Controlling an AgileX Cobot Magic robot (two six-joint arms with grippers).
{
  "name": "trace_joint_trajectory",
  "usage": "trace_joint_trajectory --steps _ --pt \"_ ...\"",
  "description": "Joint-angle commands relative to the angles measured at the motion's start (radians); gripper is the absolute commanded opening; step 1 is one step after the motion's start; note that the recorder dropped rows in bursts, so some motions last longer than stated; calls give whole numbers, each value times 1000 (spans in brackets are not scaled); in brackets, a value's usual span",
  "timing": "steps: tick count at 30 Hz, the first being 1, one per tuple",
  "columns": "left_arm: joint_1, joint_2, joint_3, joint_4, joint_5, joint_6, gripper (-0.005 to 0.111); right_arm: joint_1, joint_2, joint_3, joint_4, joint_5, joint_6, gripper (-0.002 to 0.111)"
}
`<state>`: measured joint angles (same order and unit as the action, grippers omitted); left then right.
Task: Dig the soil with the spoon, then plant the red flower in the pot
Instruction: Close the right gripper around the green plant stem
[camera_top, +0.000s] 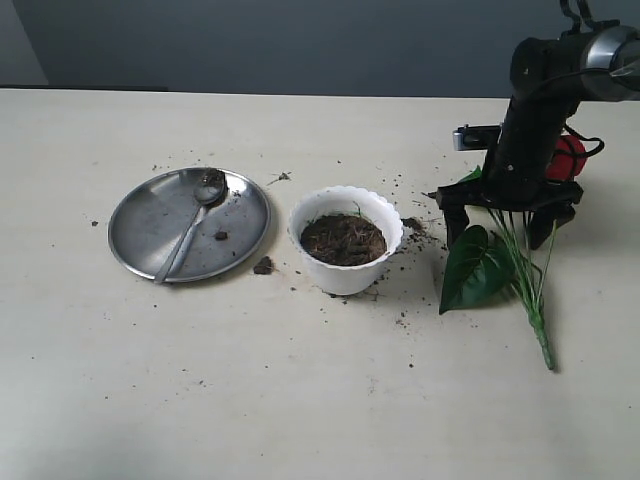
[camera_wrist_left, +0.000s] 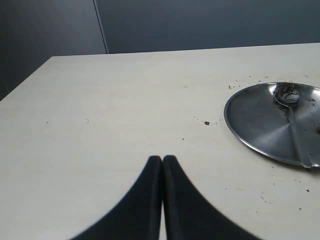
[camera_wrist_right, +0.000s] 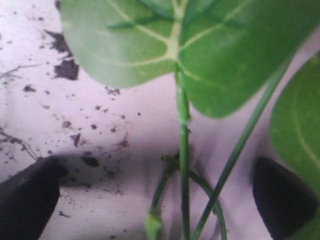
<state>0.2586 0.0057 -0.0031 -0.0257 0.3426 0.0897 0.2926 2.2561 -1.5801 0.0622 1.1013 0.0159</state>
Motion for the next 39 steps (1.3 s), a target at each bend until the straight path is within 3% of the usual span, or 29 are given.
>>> trace_joint_trajectory --steps 1,16,33,39 --pt "-1 -6 3 2 -5 0 0 -3 31 10 -6 -22 -6 105" --pt "-1 -6 3 2 -5 0 0 -3 31 10 99 -115 -1 105" --pt "-1 -6 3 2 -7 0 0 -3 31 10 87 -116 0 105" --pt "-1 -6 3 2 -7 0 0 -3 31 10 -1 -129 -2 105"
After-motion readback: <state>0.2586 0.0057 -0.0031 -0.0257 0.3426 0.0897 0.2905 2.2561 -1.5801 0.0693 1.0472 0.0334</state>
